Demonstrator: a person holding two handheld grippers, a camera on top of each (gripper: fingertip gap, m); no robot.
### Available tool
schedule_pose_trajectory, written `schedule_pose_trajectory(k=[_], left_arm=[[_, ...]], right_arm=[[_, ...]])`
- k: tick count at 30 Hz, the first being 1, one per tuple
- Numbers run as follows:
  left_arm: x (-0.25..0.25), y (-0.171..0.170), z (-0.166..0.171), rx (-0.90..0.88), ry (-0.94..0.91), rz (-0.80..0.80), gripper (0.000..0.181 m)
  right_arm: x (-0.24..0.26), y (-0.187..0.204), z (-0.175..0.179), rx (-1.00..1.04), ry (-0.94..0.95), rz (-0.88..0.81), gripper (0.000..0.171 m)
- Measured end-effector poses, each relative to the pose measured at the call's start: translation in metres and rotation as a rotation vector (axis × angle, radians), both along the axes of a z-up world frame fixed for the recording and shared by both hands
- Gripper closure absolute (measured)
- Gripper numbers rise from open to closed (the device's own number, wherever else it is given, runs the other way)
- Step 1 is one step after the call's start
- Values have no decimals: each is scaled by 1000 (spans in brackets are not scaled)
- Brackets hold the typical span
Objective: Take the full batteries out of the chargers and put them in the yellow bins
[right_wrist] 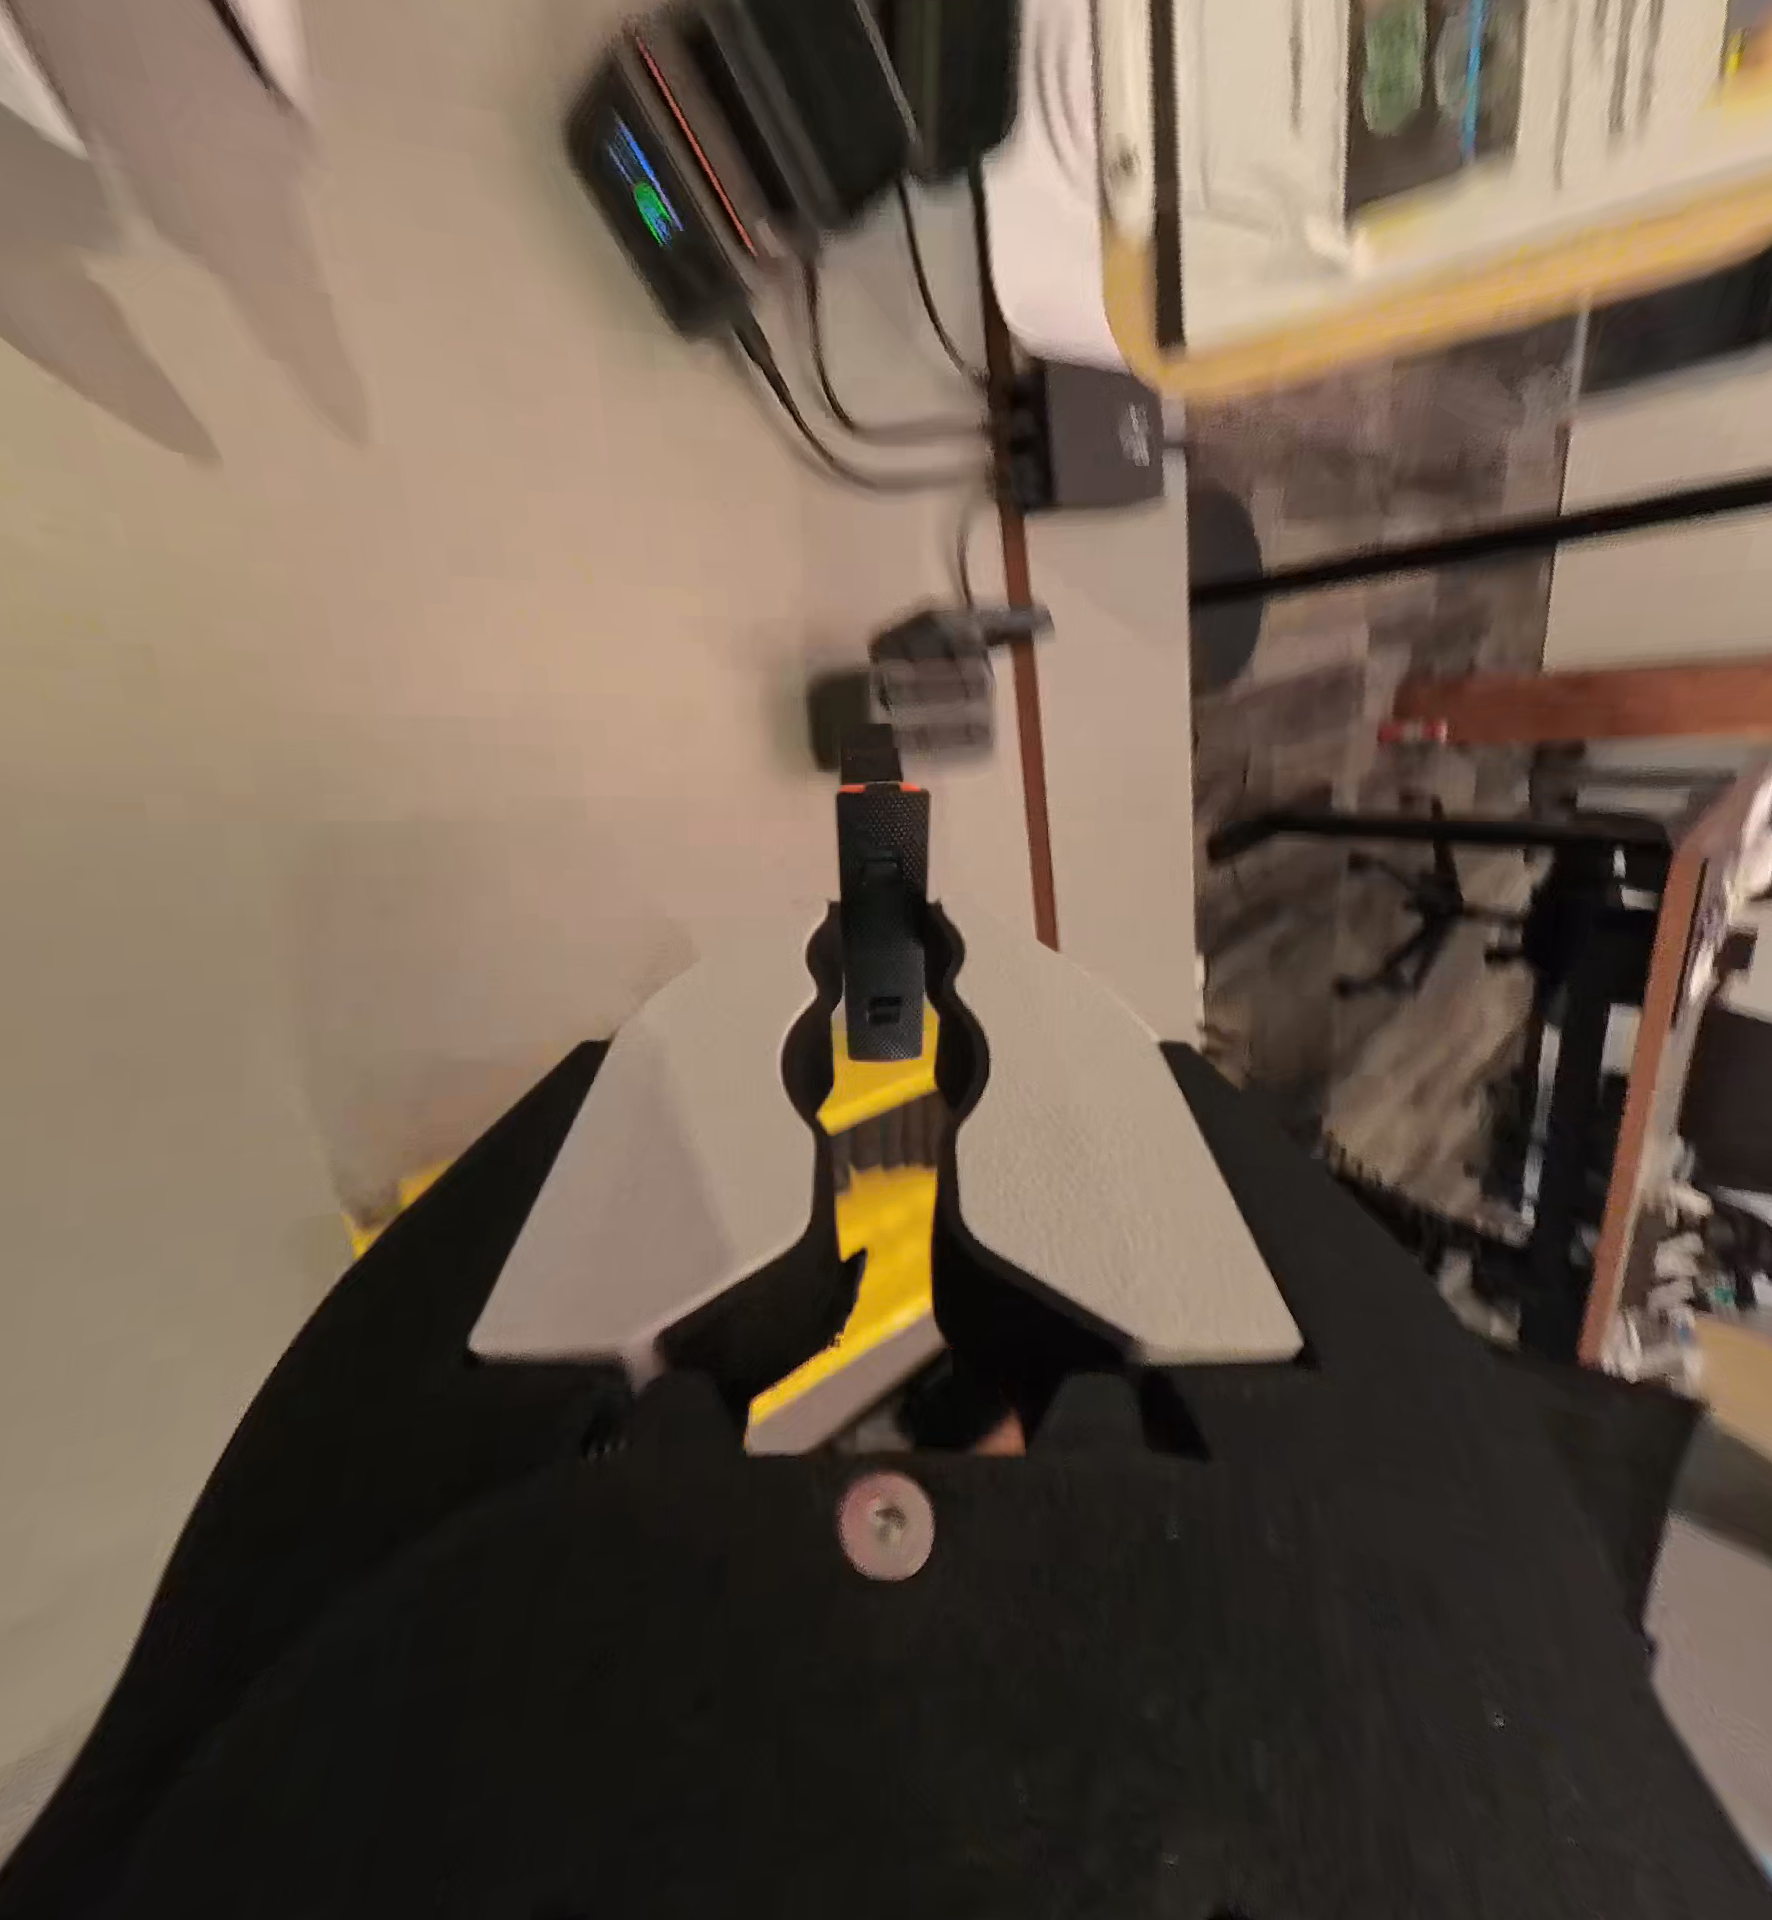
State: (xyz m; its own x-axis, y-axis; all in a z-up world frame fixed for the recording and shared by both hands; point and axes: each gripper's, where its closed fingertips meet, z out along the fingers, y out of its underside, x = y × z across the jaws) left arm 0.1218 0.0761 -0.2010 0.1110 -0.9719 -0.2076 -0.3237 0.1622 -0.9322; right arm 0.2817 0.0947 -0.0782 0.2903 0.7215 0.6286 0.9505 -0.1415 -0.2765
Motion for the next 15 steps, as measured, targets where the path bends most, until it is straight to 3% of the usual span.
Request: schedule_pose_trajectory(k=[4,8,15], left_arm=[[0,2,-3,0,10,7,149],[-1,6,-10,-7,25,17,150],[1,10,-23,-20,61,28,152]], right_arm=[[78,8,-5,-109,-84,-158,157],[136,-6,-50,-314,-158,-265,157],[171,-12,-130,-478,-178,-276,157]])
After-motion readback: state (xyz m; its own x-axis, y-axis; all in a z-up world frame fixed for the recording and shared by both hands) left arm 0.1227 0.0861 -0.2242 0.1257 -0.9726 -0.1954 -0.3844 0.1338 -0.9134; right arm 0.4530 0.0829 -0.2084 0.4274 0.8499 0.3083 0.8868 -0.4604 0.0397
